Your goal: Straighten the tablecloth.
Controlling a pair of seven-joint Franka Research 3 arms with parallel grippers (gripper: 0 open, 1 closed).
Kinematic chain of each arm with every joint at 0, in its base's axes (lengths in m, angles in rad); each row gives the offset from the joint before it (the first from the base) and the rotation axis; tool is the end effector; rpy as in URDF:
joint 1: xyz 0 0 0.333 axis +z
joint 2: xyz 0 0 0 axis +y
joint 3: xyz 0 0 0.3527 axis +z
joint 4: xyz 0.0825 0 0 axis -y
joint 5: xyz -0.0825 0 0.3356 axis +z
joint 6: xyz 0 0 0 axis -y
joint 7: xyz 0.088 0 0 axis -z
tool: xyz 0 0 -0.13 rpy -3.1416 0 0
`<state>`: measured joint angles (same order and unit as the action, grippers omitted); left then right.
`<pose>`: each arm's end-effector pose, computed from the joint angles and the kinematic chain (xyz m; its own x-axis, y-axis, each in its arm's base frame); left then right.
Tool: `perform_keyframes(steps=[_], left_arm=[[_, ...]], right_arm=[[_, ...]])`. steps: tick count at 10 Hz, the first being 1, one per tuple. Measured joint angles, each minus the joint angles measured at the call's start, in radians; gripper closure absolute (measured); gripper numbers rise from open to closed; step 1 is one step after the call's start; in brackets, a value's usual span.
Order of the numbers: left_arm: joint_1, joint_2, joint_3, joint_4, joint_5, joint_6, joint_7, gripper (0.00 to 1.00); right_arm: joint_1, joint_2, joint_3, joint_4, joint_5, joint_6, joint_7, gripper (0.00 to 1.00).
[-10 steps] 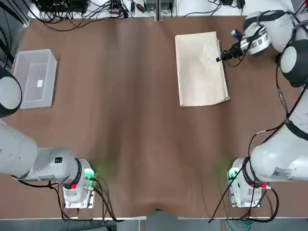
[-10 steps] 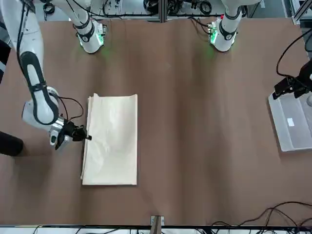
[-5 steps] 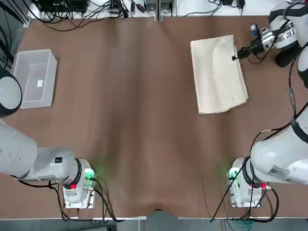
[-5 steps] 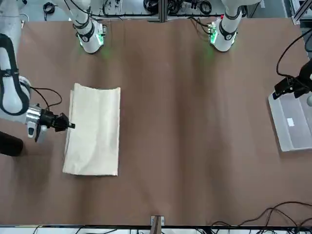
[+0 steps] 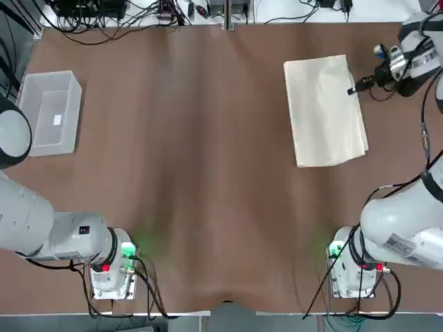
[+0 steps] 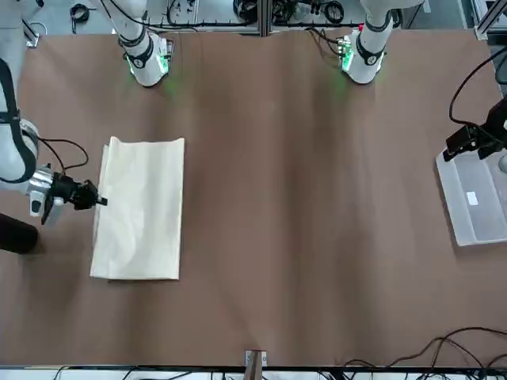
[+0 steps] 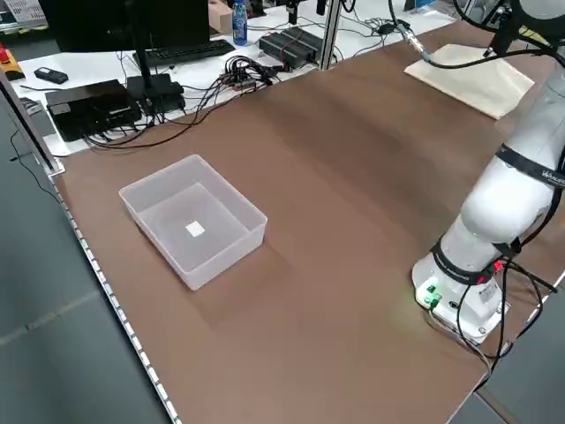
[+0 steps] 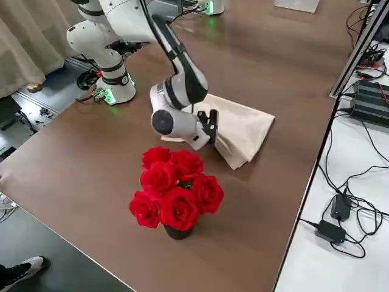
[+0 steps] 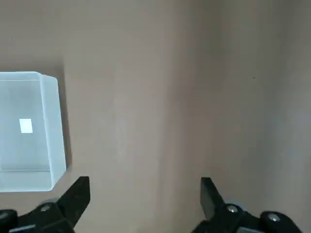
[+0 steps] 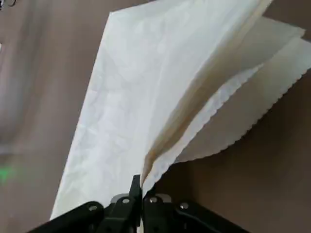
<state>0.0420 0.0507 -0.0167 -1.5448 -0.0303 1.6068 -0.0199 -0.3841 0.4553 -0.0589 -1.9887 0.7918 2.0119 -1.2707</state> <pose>0.5272 0.0098 0.6263 0.9989 0.0463 0.0107 0.0459 -0.9985 0.0314 0.5233 -0.1834 0.2686 0.9381 0.2115 0.2742 0.3387 -0.7251 -0.5996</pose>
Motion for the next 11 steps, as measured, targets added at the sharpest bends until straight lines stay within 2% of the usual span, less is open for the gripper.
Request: perform_keyframes(steps=[2,6,7,9,11], left_arm=[[0.0,0.0,0.0,0.0,0.0,0.0,0.0,0.0],[0.0,0.0,0.0,0.0,0.0,0.0,0.0,0.0],[0.0,0.0,0.0,0.0,0.0,0.0,0.0,0.0],[0.0,0.0,0.0,0.0,0.0,0.0,0.0,0.0],[0.0,0.0,0.0,0.0,0.0,0.0,0.0,0.0]], right_arm=[[-0.055,0.035,0.0,0.004,-0.004,0.004,-0.068,0.96],[-0.092,0.054,0.0,0.04,-0.037,0.014,-0.112,0.95],[-0.092,0.055,0.001,0.052,-0.047,0.014,-0.113,0.84],[-0.093,0.058,0.002,0.098,-0.117,0.005,-0.114,0.52],[-0.094,0.055,0.002,0.197,-0.226,-0.072,-0.114,0.21]])
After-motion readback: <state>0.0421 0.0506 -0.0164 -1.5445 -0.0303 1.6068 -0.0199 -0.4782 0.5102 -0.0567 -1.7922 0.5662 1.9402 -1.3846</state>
